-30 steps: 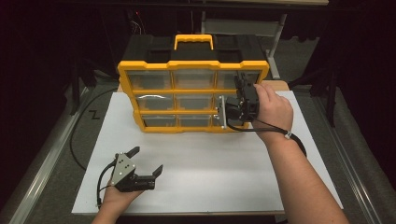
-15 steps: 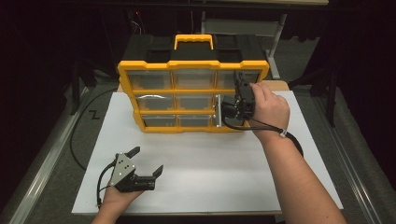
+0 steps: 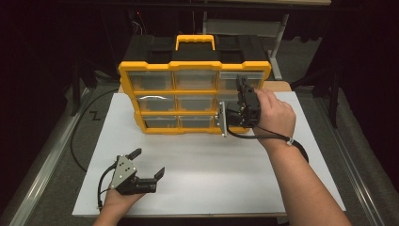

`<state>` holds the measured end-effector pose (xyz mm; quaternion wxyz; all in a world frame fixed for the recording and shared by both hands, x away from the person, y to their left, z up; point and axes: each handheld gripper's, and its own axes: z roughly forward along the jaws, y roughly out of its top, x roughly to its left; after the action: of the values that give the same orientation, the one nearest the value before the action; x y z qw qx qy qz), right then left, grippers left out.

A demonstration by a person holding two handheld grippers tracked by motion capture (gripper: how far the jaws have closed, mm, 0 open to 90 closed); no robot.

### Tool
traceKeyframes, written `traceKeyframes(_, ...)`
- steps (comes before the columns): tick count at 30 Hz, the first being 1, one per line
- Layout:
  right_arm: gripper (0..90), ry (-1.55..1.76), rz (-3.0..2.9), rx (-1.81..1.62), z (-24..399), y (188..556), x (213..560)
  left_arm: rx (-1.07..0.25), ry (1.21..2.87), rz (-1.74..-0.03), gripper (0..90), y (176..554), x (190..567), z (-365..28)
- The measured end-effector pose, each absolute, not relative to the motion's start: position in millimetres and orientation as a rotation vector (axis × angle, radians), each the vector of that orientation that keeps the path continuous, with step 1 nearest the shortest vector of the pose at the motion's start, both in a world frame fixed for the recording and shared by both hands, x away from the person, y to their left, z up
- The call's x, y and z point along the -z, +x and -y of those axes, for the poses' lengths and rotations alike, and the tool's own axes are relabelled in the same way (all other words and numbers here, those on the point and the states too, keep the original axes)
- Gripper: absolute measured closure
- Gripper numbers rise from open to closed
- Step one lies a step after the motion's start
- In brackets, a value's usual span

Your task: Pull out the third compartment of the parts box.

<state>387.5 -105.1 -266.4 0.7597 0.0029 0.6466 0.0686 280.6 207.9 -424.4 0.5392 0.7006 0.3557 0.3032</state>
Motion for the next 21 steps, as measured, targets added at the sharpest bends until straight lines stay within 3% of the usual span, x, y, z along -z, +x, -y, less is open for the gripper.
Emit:
traceKeyframes(5,81.6,-0.001,-1.424,-0.157,106.6,378.0,264.8,-0.72,1.663,-0.837,0.5,280.0,424.1,-207.8)
traceKeyframes(7,73.7,0.006,-1.445,-0.169,107.5,377.4,262.4,-0.72,1.662,-0.838,0.5,280.1,424.1,-207.9)
traceKeyframes(12,67.6,0.026,-1.482,-0.171,110.3,377.6,255.7,-0.72,1.66,-0.835,0.5,280.2,424.0,-208.2)
traceKeyframes(21,70.0,0.046,-1.518,-0.153,115.5,382.2,249.6,-0.717,1.656,-0.832,0.5,280.2,423.6,-209.1)
